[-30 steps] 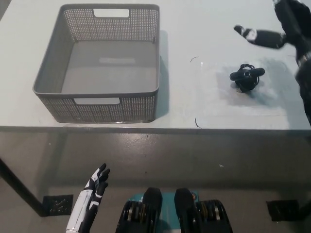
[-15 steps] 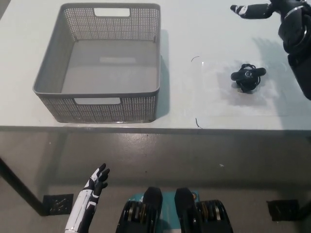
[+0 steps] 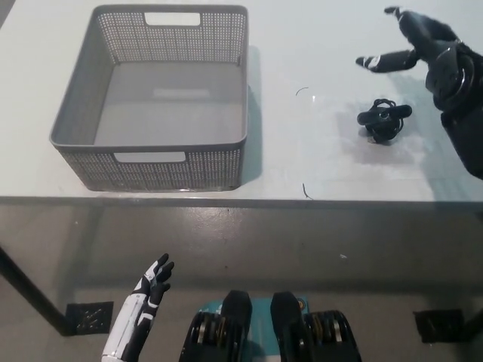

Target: Use the right hand to pick up a webcam and put it into a container on the left side

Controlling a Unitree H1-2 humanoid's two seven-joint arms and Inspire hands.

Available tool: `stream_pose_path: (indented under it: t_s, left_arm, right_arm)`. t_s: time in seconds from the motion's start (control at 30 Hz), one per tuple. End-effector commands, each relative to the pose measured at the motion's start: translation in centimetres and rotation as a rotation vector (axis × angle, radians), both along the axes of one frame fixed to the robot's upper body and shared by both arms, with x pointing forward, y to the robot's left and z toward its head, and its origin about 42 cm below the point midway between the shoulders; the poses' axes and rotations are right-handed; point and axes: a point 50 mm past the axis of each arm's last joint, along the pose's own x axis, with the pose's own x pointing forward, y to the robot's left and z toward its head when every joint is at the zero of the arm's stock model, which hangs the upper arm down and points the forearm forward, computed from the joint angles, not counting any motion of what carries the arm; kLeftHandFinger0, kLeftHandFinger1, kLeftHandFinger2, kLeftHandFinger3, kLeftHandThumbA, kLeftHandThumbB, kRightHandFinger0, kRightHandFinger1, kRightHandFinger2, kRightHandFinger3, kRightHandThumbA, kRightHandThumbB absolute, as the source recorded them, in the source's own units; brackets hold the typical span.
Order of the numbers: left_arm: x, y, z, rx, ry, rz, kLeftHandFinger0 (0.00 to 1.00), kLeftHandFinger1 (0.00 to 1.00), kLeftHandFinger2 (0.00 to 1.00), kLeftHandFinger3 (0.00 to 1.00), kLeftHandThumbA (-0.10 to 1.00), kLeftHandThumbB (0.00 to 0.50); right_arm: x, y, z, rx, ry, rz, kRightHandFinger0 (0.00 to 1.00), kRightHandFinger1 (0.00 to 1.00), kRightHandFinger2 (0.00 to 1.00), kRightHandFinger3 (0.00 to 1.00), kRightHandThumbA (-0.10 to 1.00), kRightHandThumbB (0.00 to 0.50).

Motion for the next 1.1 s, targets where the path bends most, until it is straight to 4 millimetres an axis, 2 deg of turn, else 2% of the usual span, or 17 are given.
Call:
stream_pose_path:
  t_s: [0.0, 0.07, 0.17, 0.33, 0.37, 0.6, 0.73, 0.77, 0.83, 0.9, 0.97, 1.07]
  left_arm:
    - [0.3, 0.0, 1.1, -0.002, -0.061, -0.024, 1.00, 1.00, 1.00, 1.00, 0.96, 0.012]
    - [0.5, -0.1, 1.1, -0.024, -0.051, -0.031, 1.00, 1.00, 1.00, 1.00, 0.96, 0.036]
    - [0.5, -0.2, 1.1, -0.027, -0.049, -0.040, 1.00, 1.00, 1.00, 1.00, 0.95, 0.027]
    - [0.8, -0.2, 1.3, -0.020, -0.062, -0.047, 1.00, 1.00, 1.00, 1.00, 0.91, 0.009]
    - [1.3, -0.3, 1.5, -0.022, -0.070, -0.052, 1.00, 1.00, 1.00, 1.00, 0.91, 0.007]
    - [1.4, -0.1, 1.9, -0.025, -0.085, -0.049, 1.00, 1.00, 1.00, 1.00, 0.88, 0.000]
    - [1.5, -0.1, 1.9, -0.025, -0.086, -0.051, 1.00, 1.00, 1.00, 1.00, 0.89, 0.000]
    - [1.4, -0.1, 2.0, -0.024, -0.085, -0.049, 1.00, 1.00, 1.00, 1.00, 0.89, 0.000]
    - [1.7, -0.1, 2.1, -0.019, -0.093, -0.047, 1.00, 1.00, 1.00, 1.00, 0.90, 0.002]
    - [1.6, -0.1, 2.1, -0.029, -0.095, -0.048, 1.00, 1.00, 1.00, 1.00, 0.90, 0.006]
    - [1.6, -0.1, 2.1, -0.033, -0.095, -0.047, 1.00, 1.00, 1.00, 1.00, 0.90, 0.001]
    - [1.8, 0.1, 2.2, -0.033, -0.099, -0.043, 1.00, 1.00, 1.00, 1.00, 0.91, 0.002]
  right_arm:
    - [0.4, 1.1, 1.0, 0.067, -0.009, 0.061, 1.00, 1.00, 1.00, 1.00, 0.78, 0.500]
    - [0.5, 1.2, 0.2, 0.070, 0.001, 0.053, 1.00, 1.00, 1.00, 1.00, 0.80, 0.500]
    - [0.5, 1.5, -1.5, 0.072, 0.029, 0.049, 1.00, 1.00, 1.00, 1.00, 0.81, 0.500]
    - [0.6, 2.0, -2.6, 0.148, 0.073, 0.051, 1.00, 1.00, 1.00, 1.00, 0.81, 0.500]
    - [0.7, 1.8, -2.3, 0.155, 0.070, 0.051, 1.00, 1.00, 1.00, 1.00, 0.81, 0.500]
    - [0.7, 3.1, -3.7, 0.143, 0.108, 0.064, 1.00, 1.00, 1.00, 1.00, 0.80, 0.500]
    - [0.5, 3.1, -5.1, 0.136, 0.131, 0.060, 1.00, 1.00, 1.00, 1.00, 0.78, 0.500]
    - [0.3, 3.2, -5.8, 0.119, 0.154, 0.048, 1.00, 1.00, 1.00, 1.00, 0.77, 0.497]
    - [0.3, 3.2, -6.1, 0.105, 0.164, 0.039, 1.00, 1.00, 1.00, 1.00, 0.77, 0.500]
    - [0.0, 2.9, -7.7, 0.070, 0.201, 0.011, 1.00, 1.00, 1.00, 1.00, 0.77, 0.500]
    - [-0.2, 2.5, -8.6, 0.032, 0.215, -0.002, 1.00, 1.00, 1.00, 1.00, 0.75, 0.500]
    - [-0.3, 2.1, -8.9, -0.057, 0.226, -0.024, 1.00, 1.00, 1.00, 1.00, 0.74, 0.497]
